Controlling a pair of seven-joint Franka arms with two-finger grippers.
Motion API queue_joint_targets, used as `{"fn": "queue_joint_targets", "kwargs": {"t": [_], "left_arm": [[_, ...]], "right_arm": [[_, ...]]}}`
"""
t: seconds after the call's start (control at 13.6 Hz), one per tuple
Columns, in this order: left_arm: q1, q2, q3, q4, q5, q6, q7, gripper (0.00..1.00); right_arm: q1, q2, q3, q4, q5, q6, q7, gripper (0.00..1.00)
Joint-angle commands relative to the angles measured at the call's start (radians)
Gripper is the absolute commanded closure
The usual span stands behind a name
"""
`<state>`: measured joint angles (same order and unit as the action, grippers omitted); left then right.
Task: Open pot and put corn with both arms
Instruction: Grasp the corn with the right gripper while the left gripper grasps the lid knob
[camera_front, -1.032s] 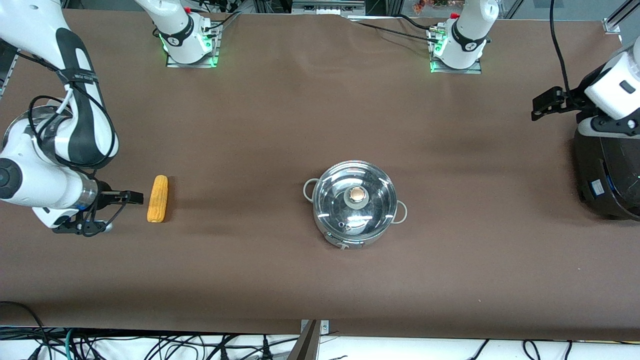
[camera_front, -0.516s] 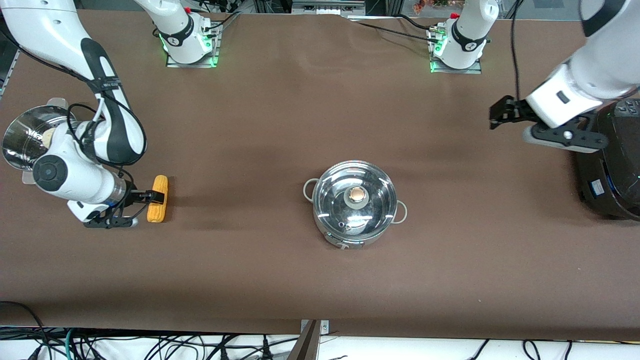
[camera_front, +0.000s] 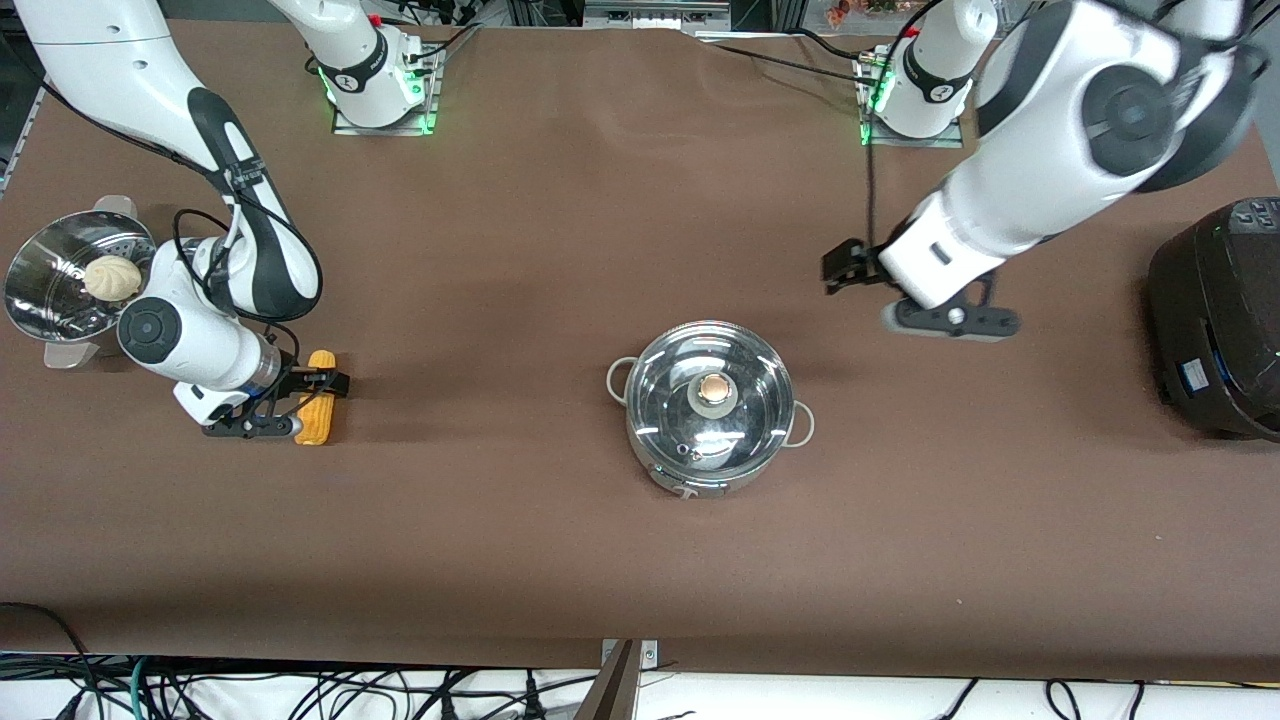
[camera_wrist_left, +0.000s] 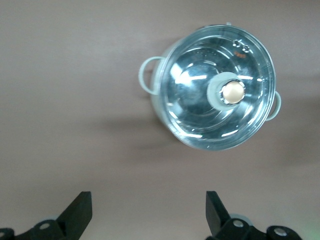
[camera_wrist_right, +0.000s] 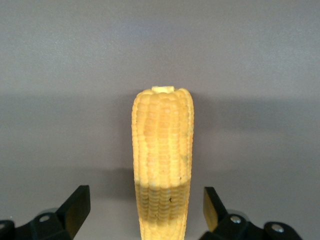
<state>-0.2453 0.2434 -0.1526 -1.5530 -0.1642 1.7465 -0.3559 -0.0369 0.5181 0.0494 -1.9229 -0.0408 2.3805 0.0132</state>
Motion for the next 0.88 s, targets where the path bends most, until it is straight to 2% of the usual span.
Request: {"fn": "queue_joint_targets", "kwargs": {"t": [0.0, 0.15, 0.29, 0.52, 0.81], "left_arm": [[-0.092, 0.114, 0.007, 0.092, 0.043, 0.024, -0.09, 0.0], [-0.159, 0.181, 0.007, 0.155, 0.113, 0.024, -0.176, 0.0], [-0.201, 0.241, 0.019, 0.226, 0.12, 0.022, -0.224, 0.0], [-0.293, 0.345, 0.103, 0.355, 0.118, 0.022, -0.228, 0.0], [-0.315, 0.447, 0.128, 0.432, 0.118, 0.066, -0.227, 0.0]], "right_arm": [[-0.006, -0.026, 0.0, -0.051, -0.008, 0.045, 0.014, 0.0], [-0.006, -0.026, 0.0, -0.068, -0.008, 0.074, 0.011, 0.0], [-0.012, -0.018, 0.0, -0.068, -0.008, 0.083, 0.004, 0.0], [-0.026, -0.001, 0.0, -0.062, -0.013, 0.111, -0.002, 0.0], [-0.031, 0.014, -0.002, -0.056, -0.016, 0.14, -0.004, 0.0]]}}
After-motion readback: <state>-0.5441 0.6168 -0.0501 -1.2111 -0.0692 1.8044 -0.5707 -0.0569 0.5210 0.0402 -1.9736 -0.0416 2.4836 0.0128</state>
